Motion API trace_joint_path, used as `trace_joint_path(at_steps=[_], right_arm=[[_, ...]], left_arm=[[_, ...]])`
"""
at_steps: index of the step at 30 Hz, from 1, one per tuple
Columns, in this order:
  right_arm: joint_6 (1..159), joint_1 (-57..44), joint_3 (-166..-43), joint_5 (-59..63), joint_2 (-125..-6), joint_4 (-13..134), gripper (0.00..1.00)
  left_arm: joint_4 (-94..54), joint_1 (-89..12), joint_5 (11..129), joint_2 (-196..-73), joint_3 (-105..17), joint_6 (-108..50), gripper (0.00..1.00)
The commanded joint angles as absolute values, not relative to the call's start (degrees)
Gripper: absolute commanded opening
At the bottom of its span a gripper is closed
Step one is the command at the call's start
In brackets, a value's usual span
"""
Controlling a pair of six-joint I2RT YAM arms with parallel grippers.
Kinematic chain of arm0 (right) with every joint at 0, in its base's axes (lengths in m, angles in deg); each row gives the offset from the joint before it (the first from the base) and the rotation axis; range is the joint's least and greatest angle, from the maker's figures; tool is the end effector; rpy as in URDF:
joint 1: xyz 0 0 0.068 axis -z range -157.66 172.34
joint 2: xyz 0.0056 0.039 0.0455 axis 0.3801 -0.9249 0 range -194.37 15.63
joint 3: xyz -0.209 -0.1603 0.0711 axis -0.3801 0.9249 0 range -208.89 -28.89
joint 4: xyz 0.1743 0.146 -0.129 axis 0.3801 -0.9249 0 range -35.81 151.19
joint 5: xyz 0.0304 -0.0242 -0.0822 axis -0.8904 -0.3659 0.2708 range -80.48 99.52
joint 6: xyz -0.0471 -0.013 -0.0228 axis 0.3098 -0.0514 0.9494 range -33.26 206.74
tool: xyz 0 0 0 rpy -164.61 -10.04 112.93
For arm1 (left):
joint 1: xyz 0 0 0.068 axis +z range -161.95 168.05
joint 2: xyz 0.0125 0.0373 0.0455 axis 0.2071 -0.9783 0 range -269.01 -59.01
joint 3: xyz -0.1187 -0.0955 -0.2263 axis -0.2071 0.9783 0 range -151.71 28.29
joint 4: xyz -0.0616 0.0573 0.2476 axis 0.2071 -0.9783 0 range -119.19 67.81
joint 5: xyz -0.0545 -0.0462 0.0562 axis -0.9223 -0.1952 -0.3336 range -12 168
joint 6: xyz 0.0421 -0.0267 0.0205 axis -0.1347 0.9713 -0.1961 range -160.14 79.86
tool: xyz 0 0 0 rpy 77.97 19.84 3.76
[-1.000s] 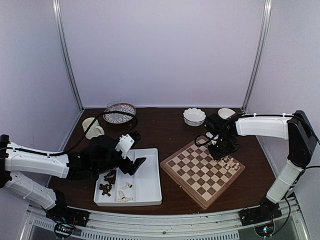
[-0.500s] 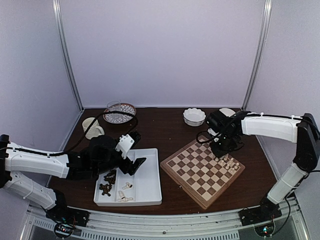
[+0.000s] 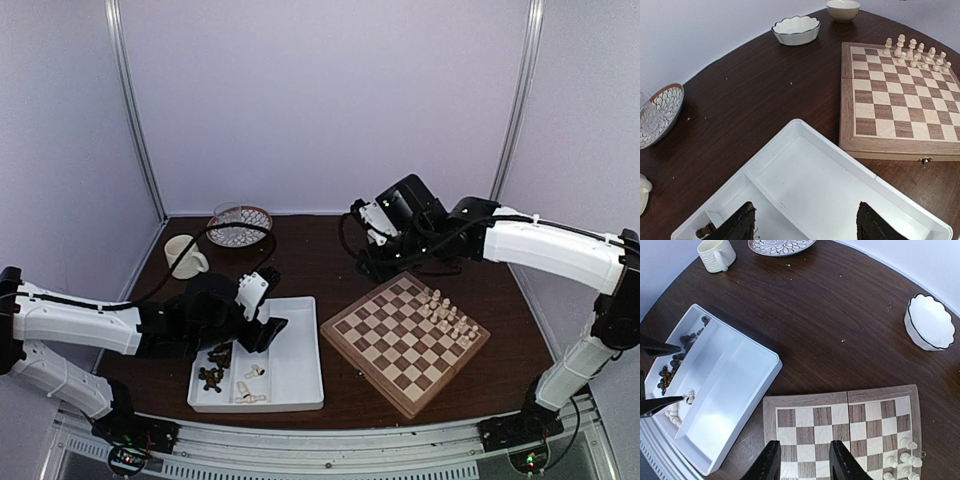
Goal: Set up the chess pieces on the board
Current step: Pick up the chess pile from the storage box.
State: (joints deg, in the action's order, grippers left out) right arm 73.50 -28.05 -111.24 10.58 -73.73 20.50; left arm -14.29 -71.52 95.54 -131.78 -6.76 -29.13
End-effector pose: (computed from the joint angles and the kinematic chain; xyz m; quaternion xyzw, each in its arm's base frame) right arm 0.2181 0.2624 0.3260 -0.2939 0.8851 0.1828 0.3112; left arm 0.1440 -0.2239 0.2096 0.2819 0.8110 -0.1785 0.4806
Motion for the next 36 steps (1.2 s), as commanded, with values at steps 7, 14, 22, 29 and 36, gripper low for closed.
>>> trace_joint_path(at_steps=[7, 14, 22, 29, 36], right_arm=[[74.99, -30.0, -96.32, 19.48, -73.98, 44.23, 0.37], [76.34, -31.83, -94.97, 24.02, -71.93, 45.28, 0.38], [75.09, -32.87, -92.75, 24.07, -70.05, 47.82, 0.38], [75.23, -33.51, -92.12, 24.66, -68.88, 48.15, 0.39], [75.17, -34.57, -91.41, 23.06, -69.85, 49.72, 0.38]], left_arm=[[-31.18, -71.36, 105.54, -134.91, -12.29, -15.41, 0.37], [-41.26, -71.36, 104.77, -135.74, -16.16, 3.35, 0.34], [-46.07, -72.42, 94.63, -136.54, -14.03, 12.86, 0.35], [-50.21, -74.37, 94.59, -128.88, -9.21, 20.12, 0.39], [-55.59, -76.79, 94.39, -129.43, -11.75, 24.69, 0.39]])
